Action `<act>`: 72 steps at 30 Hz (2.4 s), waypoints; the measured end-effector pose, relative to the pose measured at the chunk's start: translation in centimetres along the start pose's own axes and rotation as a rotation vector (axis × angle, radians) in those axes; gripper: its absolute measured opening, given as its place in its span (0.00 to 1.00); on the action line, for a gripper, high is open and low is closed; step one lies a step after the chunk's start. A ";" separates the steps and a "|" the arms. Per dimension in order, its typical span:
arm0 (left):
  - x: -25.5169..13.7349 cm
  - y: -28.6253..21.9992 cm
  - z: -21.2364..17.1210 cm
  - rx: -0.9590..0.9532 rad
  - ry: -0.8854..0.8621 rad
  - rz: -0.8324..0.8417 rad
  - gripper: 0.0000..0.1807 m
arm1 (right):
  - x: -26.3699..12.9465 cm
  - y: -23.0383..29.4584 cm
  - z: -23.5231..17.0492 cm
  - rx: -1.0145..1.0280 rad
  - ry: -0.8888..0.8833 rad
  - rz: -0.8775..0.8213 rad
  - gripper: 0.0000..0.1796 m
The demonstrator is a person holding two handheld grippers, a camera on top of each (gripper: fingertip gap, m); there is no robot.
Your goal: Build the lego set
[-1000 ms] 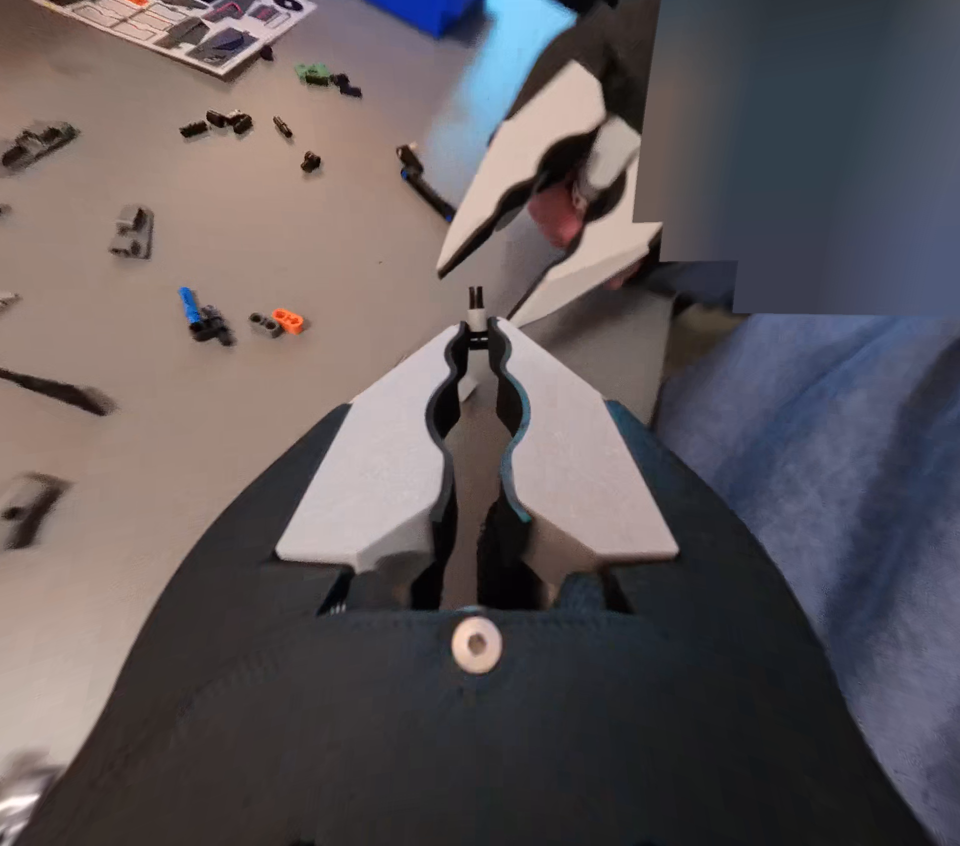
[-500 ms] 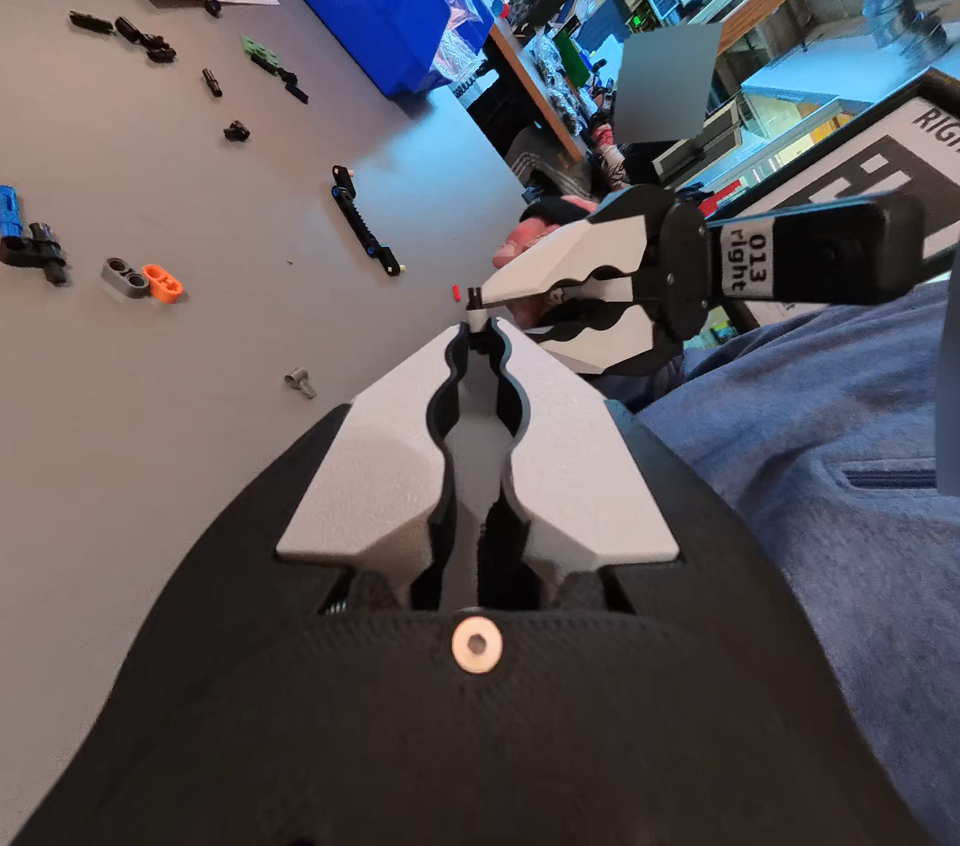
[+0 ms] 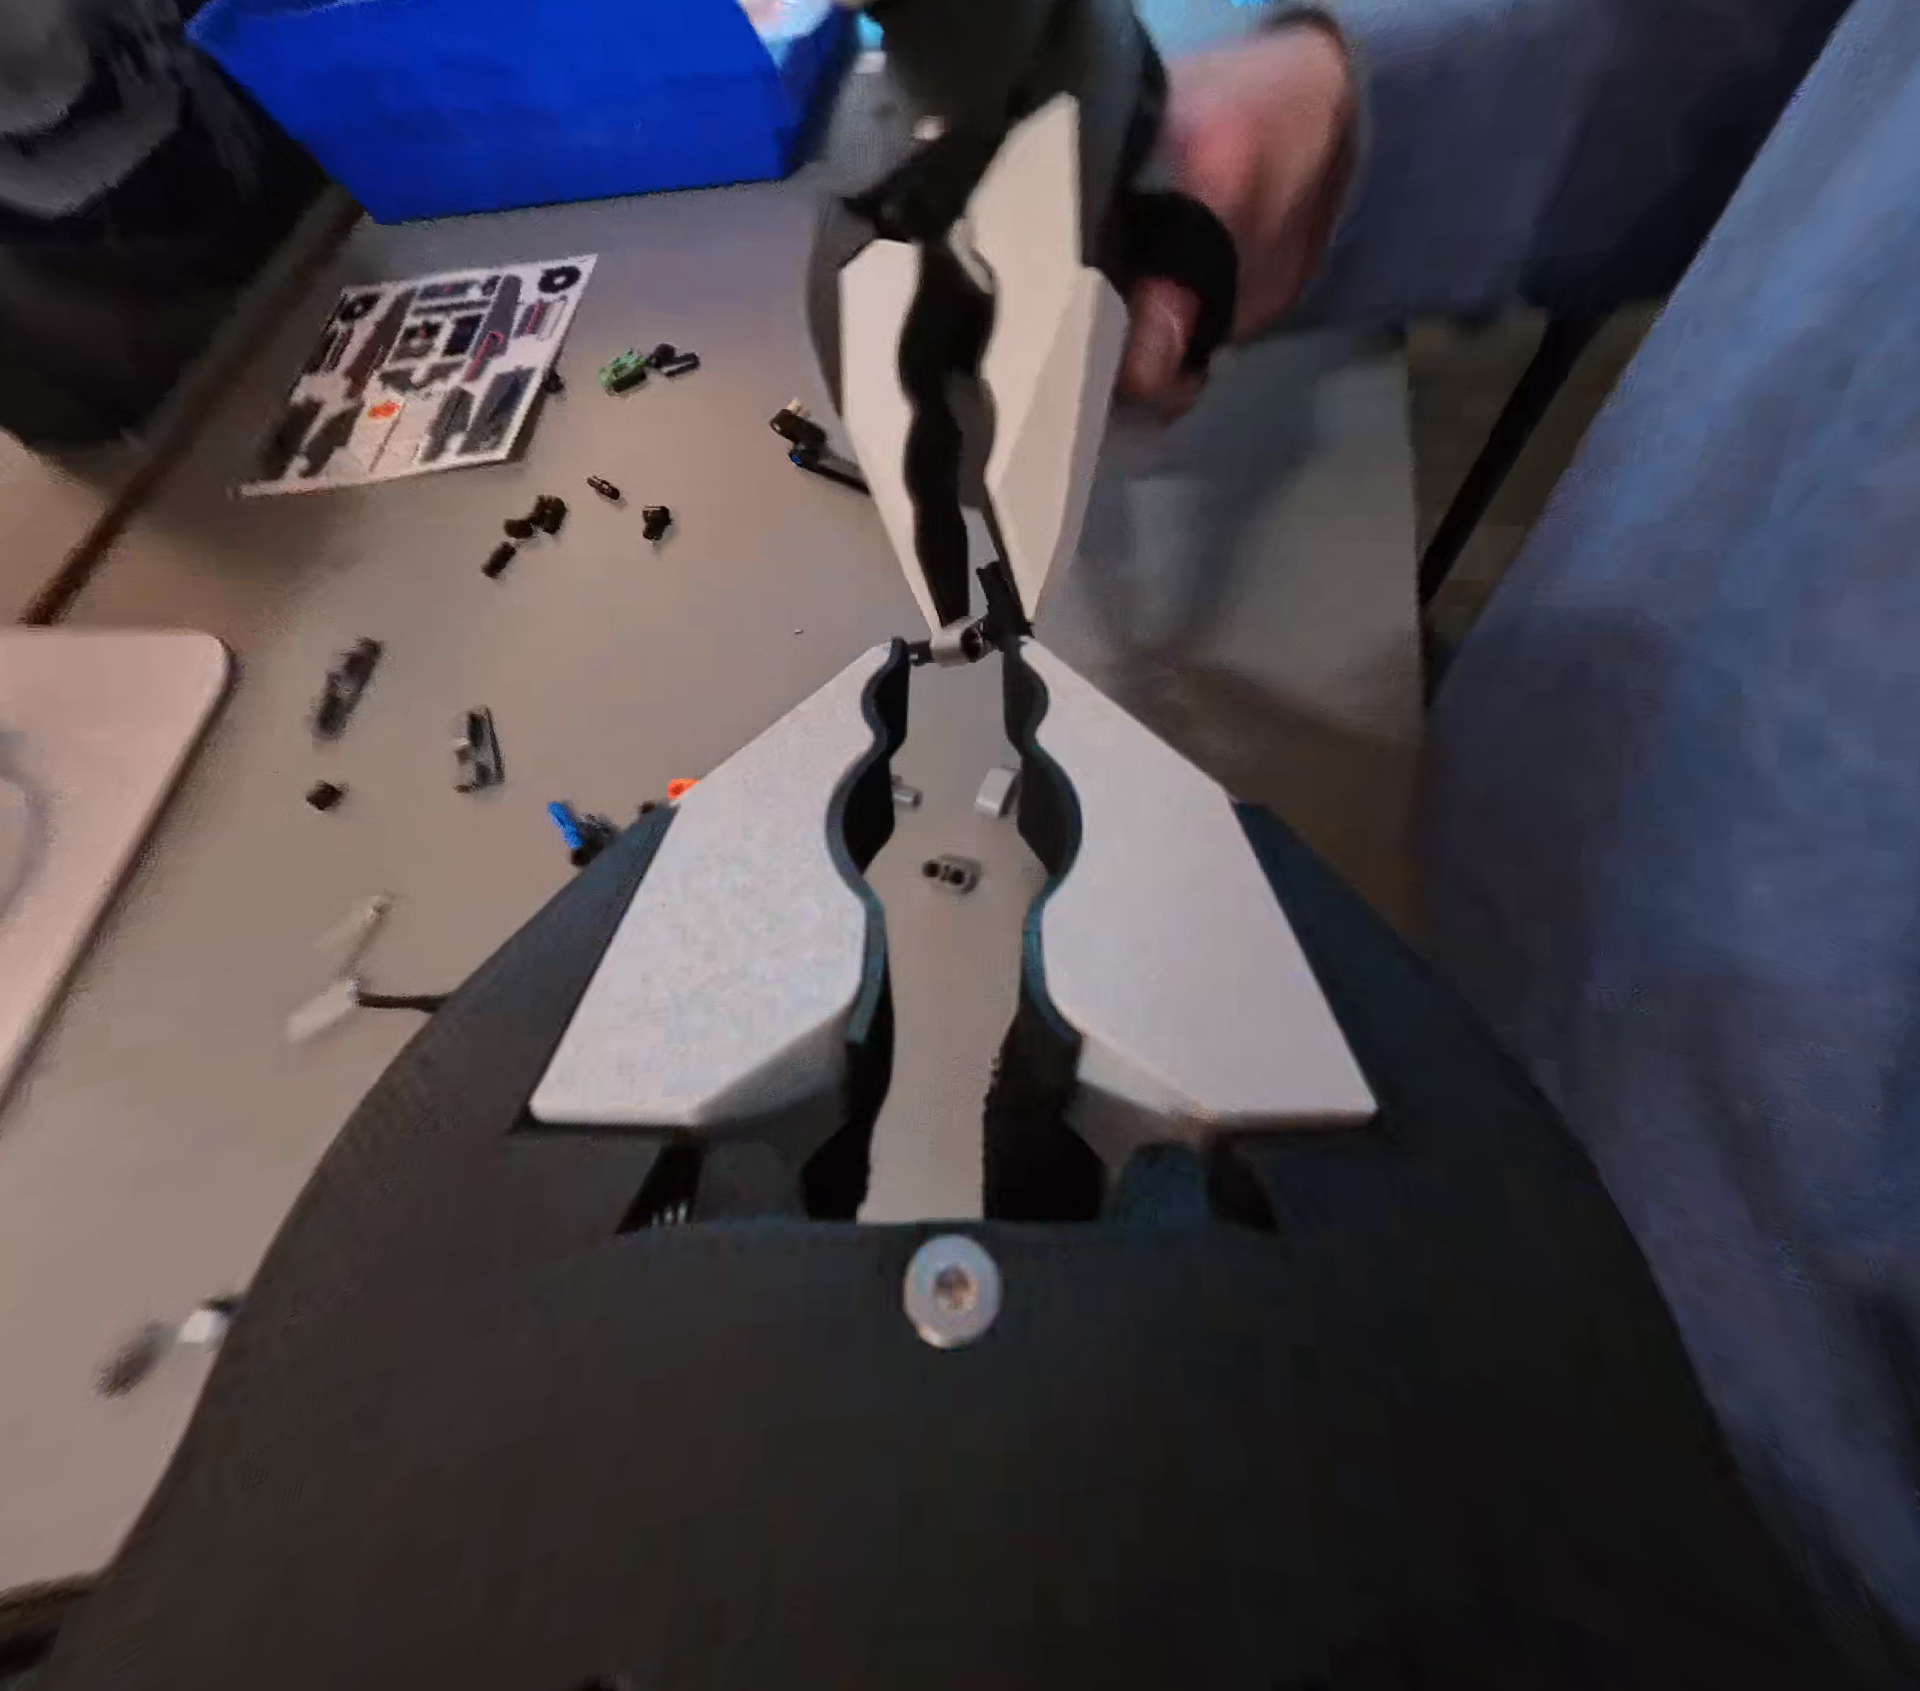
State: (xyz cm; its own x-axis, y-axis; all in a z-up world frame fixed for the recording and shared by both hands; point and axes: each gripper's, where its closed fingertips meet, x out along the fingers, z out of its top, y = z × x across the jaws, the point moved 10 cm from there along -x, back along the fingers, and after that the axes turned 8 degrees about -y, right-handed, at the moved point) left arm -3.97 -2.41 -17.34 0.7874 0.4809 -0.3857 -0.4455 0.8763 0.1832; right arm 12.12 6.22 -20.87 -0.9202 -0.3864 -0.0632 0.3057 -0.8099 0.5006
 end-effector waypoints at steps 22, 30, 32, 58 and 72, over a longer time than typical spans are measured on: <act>0.8 -0.3 -0.1 0.332 0.067 -0.094 0.04 | 0.7 -3.3 -0.5 0.361 0.051 0.309 0.07; 0.2 1.0 -0.7 0.150 0.024 -0.083 0.03 | 0.8 -2.9 0.1 0.273 0.004 0.217 0.16; 0.1 1.4 -0.9 0.058 -0.001 -0.091 0.03 | 0.3 -2.2 0.9 0.125 -0.017 0.132 0.15; 3.1 3.1 -5.7 -0.238 0.220 -0.250 0.03 | 2.5 -3.7 -2.2 -0.116 0.269 -0.115 0.03; 3.2 3.0 -6.1 -0.176 0.307 -0.234 0.03 | 3.6 -4.1 -2.5 -0.118 0.319 -0.161 0.03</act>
State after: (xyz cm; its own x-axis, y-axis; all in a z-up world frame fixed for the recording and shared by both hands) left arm -5.43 1.58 -23.56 0.7241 0.2158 -0.6551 -0.3566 0.9301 -0.0878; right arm 8.19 7.01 -25.30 -0.8421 -0.3531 -0.4075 0.2068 -0.9094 0.3608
